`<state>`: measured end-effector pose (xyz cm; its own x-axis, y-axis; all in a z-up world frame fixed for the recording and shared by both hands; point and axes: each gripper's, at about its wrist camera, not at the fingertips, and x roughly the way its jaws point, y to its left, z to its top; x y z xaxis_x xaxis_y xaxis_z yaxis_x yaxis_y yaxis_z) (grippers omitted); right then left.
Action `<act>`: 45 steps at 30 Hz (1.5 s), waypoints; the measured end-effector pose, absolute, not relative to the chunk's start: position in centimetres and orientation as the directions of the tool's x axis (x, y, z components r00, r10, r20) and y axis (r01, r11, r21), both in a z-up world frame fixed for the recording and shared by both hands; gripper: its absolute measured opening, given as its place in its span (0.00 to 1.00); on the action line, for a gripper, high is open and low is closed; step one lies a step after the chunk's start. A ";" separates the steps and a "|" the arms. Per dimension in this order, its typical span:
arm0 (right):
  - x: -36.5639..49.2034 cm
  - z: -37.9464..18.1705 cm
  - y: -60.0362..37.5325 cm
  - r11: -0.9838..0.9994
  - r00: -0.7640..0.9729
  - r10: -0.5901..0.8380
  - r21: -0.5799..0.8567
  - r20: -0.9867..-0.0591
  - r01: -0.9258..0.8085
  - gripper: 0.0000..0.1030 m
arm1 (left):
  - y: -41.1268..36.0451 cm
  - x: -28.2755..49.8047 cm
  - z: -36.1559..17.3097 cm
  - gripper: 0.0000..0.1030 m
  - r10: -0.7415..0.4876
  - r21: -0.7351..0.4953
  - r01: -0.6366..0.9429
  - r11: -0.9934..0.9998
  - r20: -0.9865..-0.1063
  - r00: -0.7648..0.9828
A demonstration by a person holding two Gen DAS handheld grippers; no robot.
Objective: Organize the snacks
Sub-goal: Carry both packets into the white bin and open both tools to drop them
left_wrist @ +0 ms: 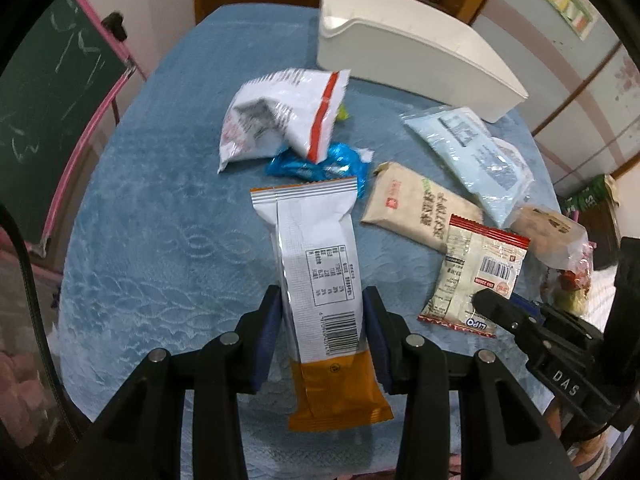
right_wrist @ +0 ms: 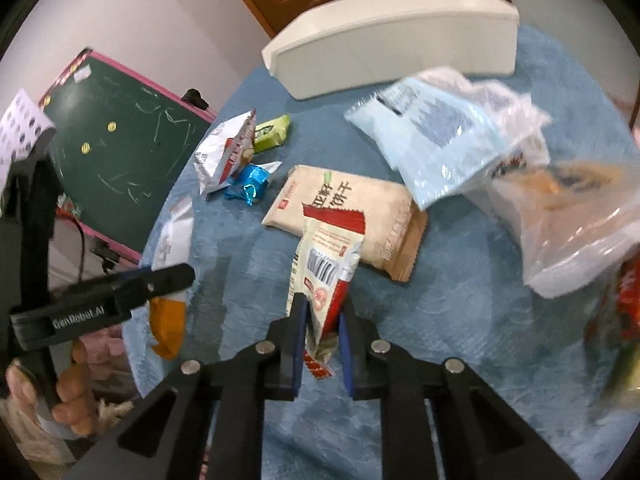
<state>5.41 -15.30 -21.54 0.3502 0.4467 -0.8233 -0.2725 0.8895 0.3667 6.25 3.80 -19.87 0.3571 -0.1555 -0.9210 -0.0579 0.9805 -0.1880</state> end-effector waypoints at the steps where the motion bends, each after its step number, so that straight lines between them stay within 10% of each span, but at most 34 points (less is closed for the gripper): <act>1: 5.2 -21.1 -15.2 0.895 0.362 0.433 0.346 -0.825 -0.283 0.13 | 3.7 6.3 -19.4 0.38 -0.154 -0.183 -0.046 0.982 -0.919 0.363; 29: 15.7 -0.2 -17.8 0.953 0.750 0.279 0.075 -0.600 -0.294 0.12 | 1.0 21.2 -0.6 0.38 -0.075 0.030 0.156 0.987 -0.776 0.626; 45: 30.6 -3.9 -17.8 0.978 0.694 0.195 0.082 -0.693 -0.193 0.13 | -1.4 36.4 -5.9 0.44 -0.092 -0.011 0.145 0.989 -0.820 0.564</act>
